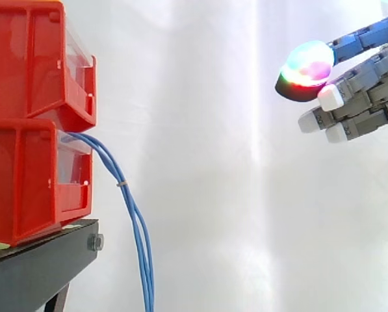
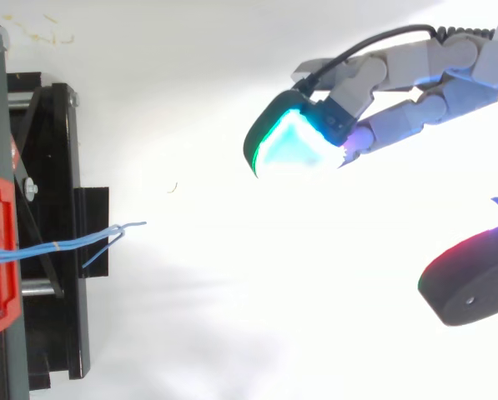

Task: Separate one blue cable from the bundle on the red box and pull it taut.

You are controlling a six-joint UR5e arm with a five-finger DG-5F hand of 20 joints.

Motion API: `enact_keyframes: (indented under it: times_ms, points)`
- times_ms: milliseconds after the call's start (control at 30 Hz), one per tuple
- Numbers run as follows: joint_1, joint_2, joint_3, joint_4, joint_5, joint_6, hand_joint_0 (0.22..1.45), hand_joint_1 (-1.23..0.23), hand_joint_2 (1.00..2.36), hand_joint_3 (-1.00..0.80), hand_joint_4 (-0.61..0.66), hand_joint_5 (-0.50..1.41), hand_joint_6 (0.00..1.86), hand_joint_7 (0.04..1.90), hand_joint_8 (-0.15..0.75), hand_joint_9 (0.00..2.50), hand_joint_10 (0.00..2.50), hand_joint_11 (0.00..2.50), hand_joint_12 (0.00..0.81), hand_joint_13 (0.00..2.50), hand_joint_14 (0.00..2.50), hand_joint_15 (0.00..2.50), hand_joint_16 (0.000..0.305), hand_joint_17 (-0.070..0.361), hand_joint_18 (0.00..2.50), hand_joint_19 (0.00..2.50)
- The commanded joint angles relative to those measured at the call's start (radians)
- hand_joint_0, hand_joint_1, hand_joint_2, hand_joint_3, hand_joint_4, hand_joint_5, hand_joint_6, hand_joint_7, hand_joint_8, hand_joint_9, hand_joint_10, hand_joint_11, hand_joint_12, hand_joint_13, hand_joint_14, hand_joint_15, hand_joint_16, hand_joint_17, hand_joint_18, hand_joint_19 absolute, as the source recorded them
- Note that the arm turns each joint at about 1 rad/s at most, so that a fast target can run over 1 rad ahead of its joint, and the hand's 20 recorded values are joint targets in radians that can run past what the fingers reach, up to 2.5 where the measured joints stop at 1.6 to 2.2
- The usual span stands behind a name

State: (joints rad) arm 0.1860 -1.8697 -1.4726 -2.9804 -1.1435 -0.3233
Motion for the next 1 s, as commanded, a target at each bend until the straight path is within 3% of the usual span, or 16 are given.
enact_keyframes:
  times_ms: [0,233,467,667,767,800,967]
  points:
    - [0.003,0.000,0.000,0.001,0.007,-0.003,0.49,-0.57,1.00,-0.47,0.28,-0.17,0.50,0.74,0.286,0.70,0.00,0.16,0.381,0.29,0.00,0.02,0.058,0.131,0.23,0.09]
    - [0.004,-0.002,0.000,0.001,0.004,-0.013,0.49,-0.57,1.00,-0.47,0.29,-0.17,0.50,0.74,0.289,0.72,0.01,0.18,0.382,0.30,0.00,0.02,0.058,0.130,0.24,0.10]
    - [0.007,-0.034,0.000,0.003,0.004,-0.016,0.49,-0.57,1.00,-0.47,0.29,-0.17,0.50,0.75,0.290,0.73,0.00,0.19,0.382,0.31,0.00,0.03,0.057,0.128,0.26,0.12]
    - [0.007,-0.032,0.000,0.047,0.002,-0.016,0.50,-0.57,1.00,-0.47,0.29,-0.17,0.50,0.75,0.288,0.74,0.01,0.19,0.379,0.32,0.00,0.03,0.057,0.128,0.26,0.11]
    - [0.007,-0.037,0.000,0.041,0.005,-0.022,0.50,-0.57,1.00,-0.47,0.29,-0.17,0.50,0.75,0.290,0.76,0.01,0.21,0.381,0.33,0.00,0.04,0.057,0.127,0.27,0.11]
    - [0.007,-0.063,0.000,0.034,0.005,-0.034,0.50,-0.57,1.00,-0.47,0.29,-0.17,0.50,0.75,0.291,0.76,0.01,0.21,0.381,0.33,0.00,0.04,0.057,0.127,0.28,0.12]
    - [0.006,-0.118,0.000,0.032,0.005,-0.057,0.50,-0.57,1.00,-0.47,0.30,-0.16,0.50,0.75,0.291,0.76,0.01,0.21,0.382,0.34,0.00,0.04,0.056,0.127,0.28,0.12]
